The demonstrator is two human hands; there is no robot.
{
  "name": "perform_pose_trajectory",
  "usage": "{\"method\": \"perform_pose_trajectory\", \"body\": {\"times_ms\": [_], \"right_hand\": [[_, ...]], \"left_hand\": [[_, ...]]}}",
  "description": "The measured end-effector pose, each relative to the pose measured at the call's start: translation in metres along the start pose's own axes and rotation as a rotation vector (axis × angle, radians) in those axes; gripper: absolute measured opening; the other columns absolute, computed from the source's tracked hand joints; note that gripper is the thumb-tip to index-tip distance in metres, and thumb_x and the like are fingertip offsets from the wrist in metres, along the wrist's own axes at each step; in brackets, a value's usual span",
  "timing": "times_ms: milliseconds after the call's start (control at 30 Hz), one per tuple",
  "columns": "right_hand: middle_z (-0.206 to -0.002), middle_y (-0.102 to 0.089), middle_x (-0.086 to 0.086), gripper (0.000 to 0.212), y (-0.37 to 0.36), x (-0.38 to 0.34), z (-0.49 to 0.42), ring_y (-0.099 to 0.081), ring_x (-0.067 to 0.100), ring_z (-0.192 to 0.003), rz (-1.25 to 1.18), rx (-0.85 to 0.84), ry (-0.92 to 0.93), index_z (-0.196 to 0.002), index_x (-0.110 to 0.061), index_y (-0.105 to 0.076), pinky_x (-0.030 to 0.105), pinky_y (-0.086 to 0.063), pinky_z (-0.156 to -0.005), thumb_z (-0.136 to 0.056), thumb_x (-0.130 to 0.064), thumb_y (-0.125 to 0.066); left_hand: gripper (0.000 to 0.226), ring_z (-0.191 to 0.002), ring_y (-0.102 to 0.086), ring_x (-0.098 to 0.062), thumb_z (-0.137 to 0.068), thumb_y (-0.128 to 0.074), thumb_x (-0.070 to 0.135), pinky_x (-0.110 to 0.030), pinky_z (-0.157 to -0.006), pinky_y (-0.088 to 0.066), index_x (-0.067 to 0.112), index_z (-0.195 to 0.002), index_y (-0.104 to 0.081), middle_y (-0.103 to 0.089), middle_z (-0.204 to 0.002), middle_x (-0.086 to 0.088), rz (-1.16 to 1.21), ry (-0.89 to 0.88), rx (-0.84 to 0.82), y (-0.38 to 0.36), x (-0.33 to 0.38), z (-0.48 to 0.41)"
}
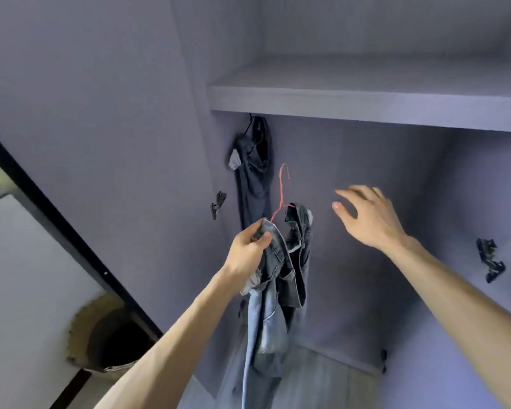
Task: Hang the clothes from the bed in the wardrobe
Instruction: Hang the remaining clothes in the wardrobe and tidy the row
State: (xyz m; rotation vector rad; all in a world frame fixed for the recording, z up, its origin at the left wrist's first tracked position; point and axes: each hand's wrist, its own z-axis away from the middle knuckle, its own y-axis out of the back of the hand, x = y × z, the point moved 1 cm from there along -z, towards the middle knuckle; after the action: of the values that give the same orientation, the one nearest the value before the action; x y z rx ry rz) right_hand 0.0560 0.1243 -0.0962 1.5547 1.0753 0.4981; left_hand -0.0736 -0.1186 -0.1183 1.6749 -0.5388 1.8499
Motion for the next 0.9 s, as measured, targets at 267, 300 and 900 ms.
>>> {"method": "perform_pose_trajectory", "body": {"times_ms": [267,300,900], "right_hand": [[-0.163,-0.023,0.009,0.057,0.046,-0.015,-0.130,-0.019,0.029,-0.149,0.282,0.397,0.214,-0.150,-0.019,-0.042,0.052,-0.017,-0.118,-0.097,-0.039,-0.039],[-0.165,-0.018,0.009,0.059,0.048,-0.016,-0.149,-0.014,0.029,-0.151,0.339,0.406,0.234,-0.154,-0.021,-0.036,0.053,-0.012,-0.120,-0.097,-0.039,-0.038],[-0.125,-0.065,0.002,0.060,0.021,-0.020,-0.247,-0.062,0.025,-0.108,0.467,0.938,0.397,-0.144,-0.024,-0.052,0.042,-0.042,-0.082,-0.091,-0.052,-0.051]], "left_hand": [[0.047,-0.112,-0.056,-0.006,-0.107,-0.042,0.016,-0.022,-0.096,-0.044,0.028,-0.152,-0.037,-0.056,-0.135,0.010,-0.103,-0.057,0.070,-0.019,0.018,-0.135],[0.048,-0.111,-0.055,-0.004,-0.107,-0.041,0.017,-0.021,-0.097,-0.043,0.028,-0.153,-0.034,-0.052,-0.141,0.008,-0.137,-0.072,0.075,-0.021,0.020,-0.151],[0.051,-0.116,-0.054,-0.021,-0.105,-0.040,0.014,-0.023,-0.091,-0.037,0.023,-0.154,-0.032,-0.053,-0.124,-0.004,-0.238,-0.298,0.404,-0.052,0.037,-0.337]]}}
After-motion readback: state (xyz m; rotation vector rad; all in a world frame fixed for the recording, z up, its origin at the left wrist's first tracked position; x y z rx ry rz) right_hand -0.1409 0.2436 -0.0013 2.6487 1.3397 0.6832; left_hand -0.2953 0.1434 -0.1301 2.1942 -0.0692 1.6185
